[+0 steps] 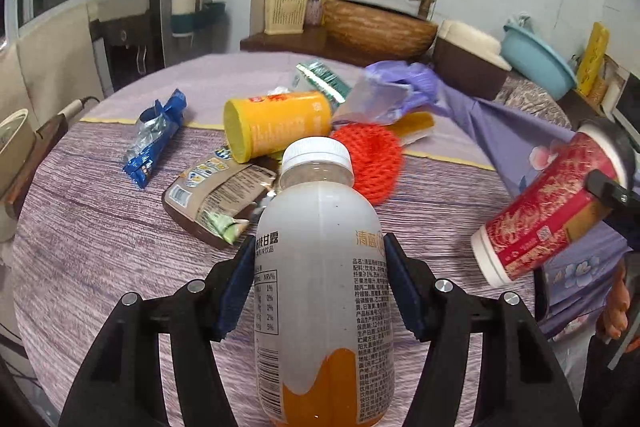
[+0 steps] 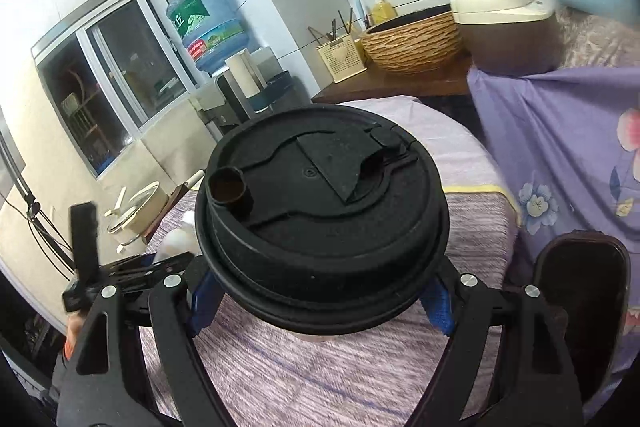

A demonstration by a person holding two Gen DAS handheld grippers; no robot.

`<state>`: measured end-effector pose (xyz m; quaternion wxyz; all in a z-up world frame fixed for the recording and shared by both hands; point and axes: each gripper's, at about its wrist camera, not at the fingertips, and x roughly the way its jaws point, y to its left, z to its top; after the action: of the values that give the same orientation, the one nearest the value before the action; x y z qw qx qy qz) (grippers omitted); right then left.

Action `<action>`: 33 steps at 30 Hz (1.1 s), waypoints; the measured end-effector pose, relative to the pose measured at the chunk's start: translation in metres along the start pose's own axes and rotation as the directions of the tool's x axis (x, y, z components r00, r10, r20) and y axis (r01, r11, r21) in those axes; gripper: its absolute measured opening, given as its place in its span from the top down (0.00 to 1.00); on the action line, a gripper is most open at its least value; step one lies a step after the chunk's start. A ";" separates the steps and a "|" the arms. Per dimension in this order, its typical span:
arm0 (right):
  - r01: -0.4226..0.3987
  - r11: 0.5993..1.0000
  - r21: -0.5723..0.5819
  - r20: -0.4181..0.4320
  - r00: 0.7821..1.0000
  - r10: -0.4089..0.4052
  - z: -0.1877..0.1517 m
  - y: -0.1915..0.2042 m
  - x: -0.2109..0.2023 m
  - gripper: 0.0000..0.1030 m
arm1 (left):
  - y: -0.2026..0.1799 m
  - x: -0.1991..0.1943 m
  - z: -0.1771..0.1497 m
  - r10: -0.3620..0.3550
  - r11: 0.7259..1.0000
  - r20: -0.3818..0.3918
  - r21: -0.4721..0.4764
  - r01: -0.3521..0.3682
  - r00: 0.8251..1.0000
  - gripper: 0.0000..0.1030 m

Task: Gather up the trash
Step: 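Carry the cup and bottle to the bin and release the cup from the right tool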

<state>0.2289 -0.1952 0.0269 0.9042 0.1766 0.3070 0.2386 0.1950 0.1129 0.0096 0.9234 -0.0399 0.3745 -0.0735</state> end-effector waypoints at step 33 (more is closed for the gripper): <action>0.616 0.781 0.101 -0.548 0.690 -0.473 -0.138 -0.306 0.072 0.22 | -0.292 0.094 -0.041 -0.411 0.872 -0.149 0.224 0.436 0.899 0.40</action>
<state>0.2897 -0.3845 -0.2526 0.7899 0.1342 0.5961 -0.0522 0.2021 -0.1916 -0.0469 0.8630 0.0002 0.3885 -0.3230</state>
